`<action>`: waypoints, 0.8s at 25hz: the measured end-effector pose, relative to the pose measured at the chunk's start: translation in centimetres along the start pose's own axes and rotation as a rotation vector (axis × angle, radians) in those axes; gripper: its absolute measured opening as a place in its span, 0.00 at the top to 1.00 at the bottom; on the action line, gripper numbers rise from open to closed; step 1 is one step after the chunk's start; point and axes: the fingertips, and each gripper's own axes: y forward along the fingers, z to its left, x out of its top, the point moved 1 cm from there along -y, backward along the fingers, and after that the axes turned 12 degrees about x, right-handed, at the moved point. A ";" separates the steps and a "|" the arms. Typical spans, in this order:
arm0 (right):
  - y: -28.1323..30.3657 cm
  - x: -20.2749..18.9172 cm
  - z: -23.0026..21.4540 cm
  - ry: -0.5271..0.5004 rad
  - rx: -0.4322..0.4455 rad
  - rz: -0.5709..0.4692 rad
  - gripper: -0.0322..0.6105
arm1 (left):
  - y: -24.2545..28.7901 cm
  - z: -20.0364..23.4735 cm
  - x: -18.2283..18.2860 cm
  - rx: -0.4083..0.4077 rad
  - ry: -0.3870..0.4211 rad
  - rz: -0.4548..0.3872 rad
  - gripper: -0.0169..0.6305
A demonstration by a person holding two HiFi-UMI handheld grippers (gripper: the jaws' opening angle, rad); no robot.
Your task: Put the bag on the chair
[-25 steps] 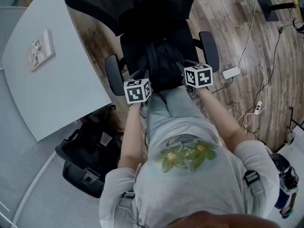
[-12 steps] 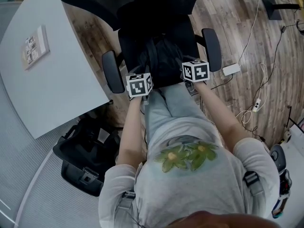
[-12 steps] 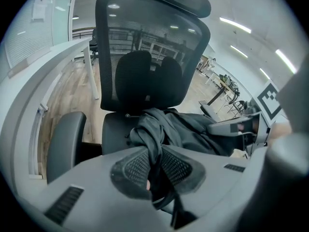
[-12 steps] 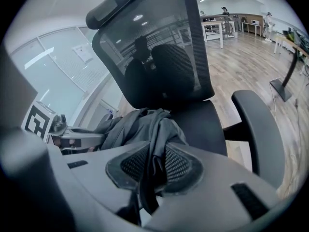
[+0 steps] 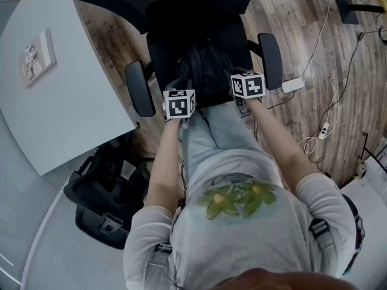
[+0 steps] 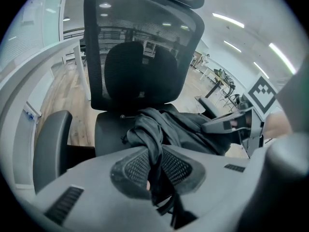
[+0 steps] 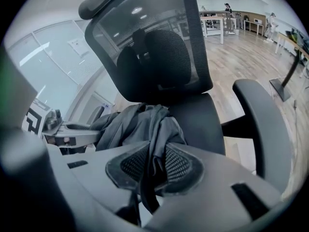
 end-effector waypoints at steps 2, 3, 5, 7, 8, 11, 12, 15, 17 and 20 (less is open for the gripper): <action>0.3 -0.4 -0.3 -0.008 -0.005 0.011 0.82 | 0.5 -0.2 -0.5 -0.004 0.014 0.008 0.87; 0.5 -0.6 -0.5 -0.010 -0.003 0.016 0.82 | 0.8 -0.2 -0.9 -0.003 0.017 0.014 0.87; 0.9 -1.2 -0.7 -0.012 0.003 0.026 0.82 | 1.4 -0.1 -1.9 0.002 0.019 0.028 0.87; 1.3 -1.8 -1.0 -0.014 0.010 0.031 0.81 | 1.9 0.1 -2.9 0.009 0.017 0.040 0.86; 1.6 -2.1 -1.1 -0.014 0.016 0.029 0.81 | 2.1 0.2 -3.3 0.010 0.014 0.042 0.86; 1.9 -2.7 -1.5 -0.008 0.023 0.036 0.80 | 2.7 0.3 -4.2 0.013 -0.001 0.040 0.86; 1.9 -2.9 -1.7 -0.007 0.027 0.040 0.80 | 2.9 0.3 -4.4 0.018 -0.001 0.043 0.86; 2.4 -3.1 -1.9 -0.007 0.052 0.044 0.78 | 3.7 0.4 -4.9 0.042 0.014 0.053 0.85; 2.4 -3.2 -2.1 -0.021 0.049 0.052 0.76 | 4.1 0.2 -5.0 0.056 0.023 0.052 0.84; 2.4 -3.3 -2.2 -0.040 0.041 0.055 0.75 | 4.1 0.1 -5.2 0.077 0.026 0.056 0.84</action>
